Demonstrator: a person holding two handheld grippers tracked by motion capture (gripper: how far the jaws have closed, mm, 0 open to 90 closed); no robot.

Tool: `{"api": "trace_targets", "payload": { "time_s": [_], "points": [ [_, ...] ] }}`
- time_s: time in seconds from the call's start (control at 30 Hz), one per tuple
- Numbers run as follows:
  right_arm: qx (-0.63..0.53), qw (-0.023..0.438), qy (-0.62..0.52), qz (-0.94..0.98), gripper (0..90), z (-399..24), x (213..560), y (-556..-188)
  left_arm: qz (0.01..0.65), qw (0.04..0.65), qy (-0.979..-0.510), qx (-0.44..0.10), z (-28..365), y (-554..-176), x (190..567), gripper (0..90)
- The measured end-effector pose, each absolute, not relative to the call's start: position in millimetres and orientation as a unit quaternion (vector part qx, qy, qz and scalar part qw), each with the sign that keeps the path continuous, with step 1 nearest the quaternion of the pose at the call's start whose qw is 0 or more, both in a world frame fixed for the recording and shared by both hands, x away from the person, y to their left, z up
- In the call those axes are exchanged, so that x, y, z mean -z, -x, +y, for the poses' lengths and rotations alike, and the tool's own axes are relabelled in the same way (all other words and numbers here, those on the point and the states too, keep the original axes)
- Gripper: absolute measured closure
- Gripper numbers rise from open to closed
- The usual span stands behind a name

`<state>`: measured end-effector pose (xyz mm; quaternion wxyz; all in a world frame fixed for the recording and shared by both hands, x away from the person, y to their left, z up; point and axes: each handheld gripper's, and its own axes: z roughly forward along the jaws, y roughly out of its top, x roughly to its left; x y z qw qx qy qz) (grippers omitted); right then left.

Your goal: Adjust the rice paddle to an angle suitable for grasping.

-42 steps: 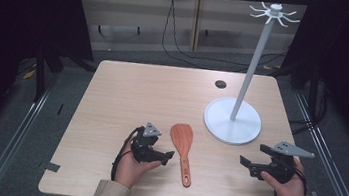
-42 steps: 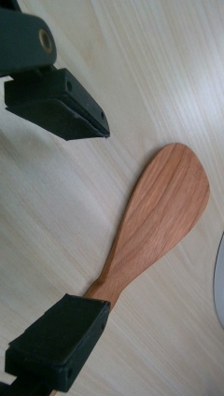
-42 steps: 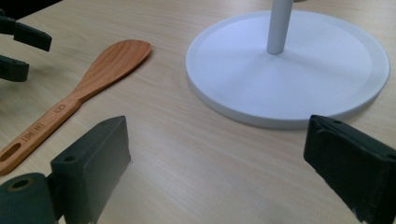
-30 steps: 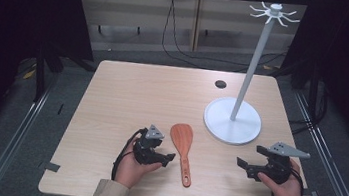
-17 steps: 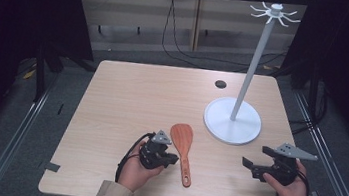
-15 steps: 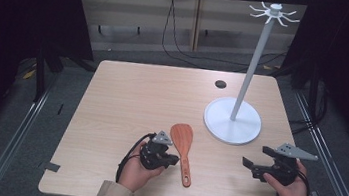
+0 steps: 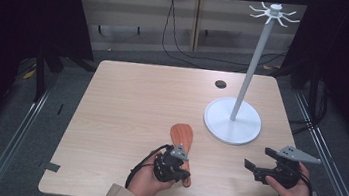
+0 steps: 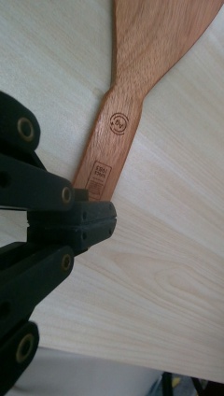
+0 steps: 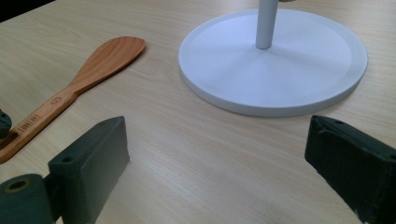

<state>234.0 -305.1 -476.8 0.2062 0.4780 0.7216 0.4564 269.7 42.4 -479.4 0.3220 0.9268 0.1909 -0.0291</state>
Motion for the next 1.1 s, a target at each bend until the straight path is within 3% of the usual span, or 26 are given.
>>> {"api": "trace_targets", "payload": {
  "time_s": [0.5, 1.1],
  "points": [
    [-0.454, 0.211, -0.490, 0.713, 5.4, -319, 477, -216, 0.198, 0.352, -0.914, 0.031, 3, -282, 487, 88.1],
    [-0.440, 0.225, -0.523, 0.695, 5.4, -345, 484, -186, 0.203, 0.366, -0.908, -0.003, -34, -325, 491, 84.2]
  ]
}}
